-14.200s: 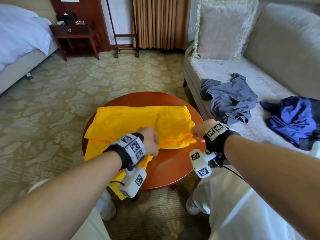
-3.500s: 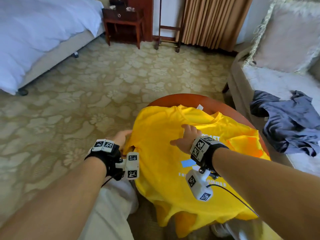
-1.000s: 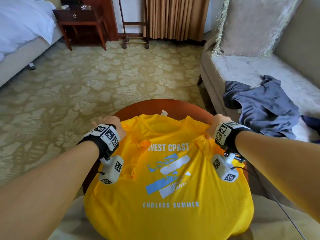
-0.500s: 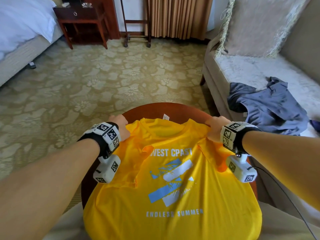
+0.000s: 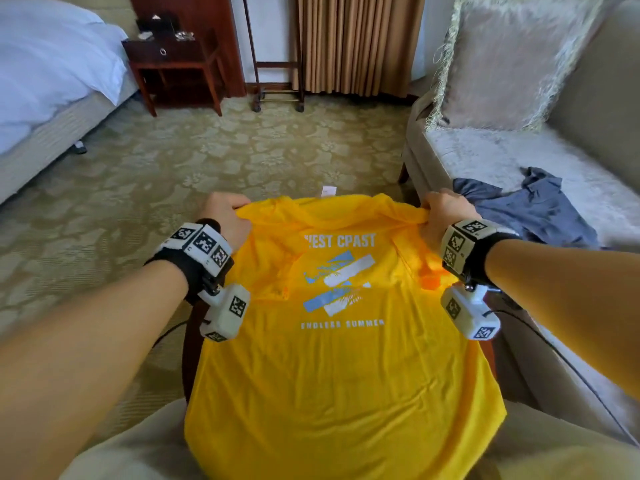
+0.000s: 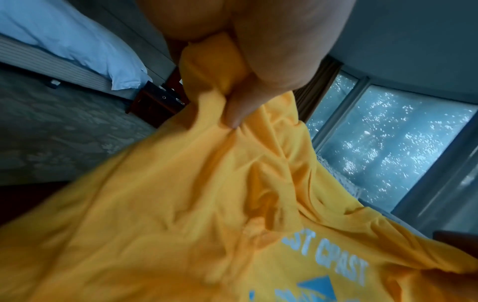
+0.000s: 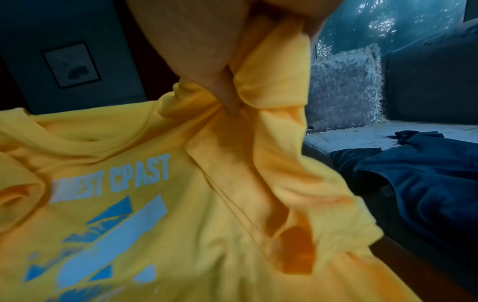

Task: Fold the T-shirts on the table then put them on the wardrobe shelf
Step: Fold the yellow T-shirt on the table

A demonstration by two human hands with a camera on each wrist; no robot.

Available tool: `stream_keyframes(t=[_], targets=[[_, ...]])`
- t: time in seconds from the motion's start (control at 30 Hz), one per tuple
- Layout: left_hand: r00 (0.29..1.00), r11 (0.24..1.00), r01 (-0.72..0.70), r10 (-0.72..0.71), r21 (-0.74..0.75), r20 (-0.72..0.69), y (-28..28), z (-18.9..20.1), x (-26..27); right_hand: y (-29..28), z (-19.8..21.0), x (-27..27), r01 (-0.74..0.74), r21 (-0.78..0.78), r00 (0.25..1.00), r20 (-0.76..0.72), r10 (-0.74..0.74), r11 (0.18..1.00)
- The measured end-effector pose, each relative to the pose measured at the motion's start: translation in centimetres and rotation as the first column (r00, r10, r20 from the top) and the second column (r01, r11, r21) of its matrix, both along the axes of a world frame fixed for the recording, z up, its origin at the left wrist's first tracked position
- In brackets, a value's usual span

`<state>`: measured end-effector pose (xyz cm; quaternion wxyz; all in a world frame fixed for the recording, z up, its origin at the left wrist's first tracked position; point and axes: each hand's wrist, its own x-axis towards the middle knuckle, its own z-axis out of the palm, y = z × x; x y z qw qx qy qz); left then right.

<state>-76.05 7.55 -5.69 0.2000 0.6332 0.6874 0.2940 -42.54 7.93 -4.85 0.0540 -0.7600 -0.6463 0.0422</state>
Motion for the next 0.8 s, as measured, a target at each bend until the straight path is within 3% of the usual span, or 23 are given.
stream_keyframes(t=[0.13, 0.23, 0.33, 0.43, 0.6, 0.8], targets=[[0.99, 0.994, 0.102, -0.106, -0.049, -0.096, -5.7, -1.2, -0.3, -5.8, 0.2, -0.4, -0.044, -0.062, 0.999, 0.007, 0.045, 0.997], [0.975, 0.976, 0.116, -0.147, -0.182, -0.165, -10.3, -1.8, 0.2, -9.8, -0.4, -0.7, -0.068, -0.206, 0.994, 0.069, 0.084, 0.976], [0.9, 0.888, 0.112, -0.282, -0.447, -0.334, -13.6, -2.8, 0.6, -12.8, -1.3, -1.0, -0.078, -0.423, 0.969, 0.181, 0.169, 0.903], [0.866, 0.79, 0.08, -0.357, -0.608, -0.35, -15.6, -4.2, 0.4, -15.8, -2.6, -1.5, -0.055, -0.479, 0.941, 0.268, 0.205, 0.876], [0.849, 0.864, 0.043, -0.296, -0.502, -0.437, -17.3, -5.5, 1.9, -18.5, -3.5, -3.5, -0.009, -0.408, 0.998, 0.057, 0.035, 0.913], [0.957, 0.931, 0.052, -0.151, -0.361, -0.249, -17.2, -5.1, 4.4, -17.8, -3.9, -5.4, 0.0, -0.376, 0.996, -0.084, -0.035, 0.927]])
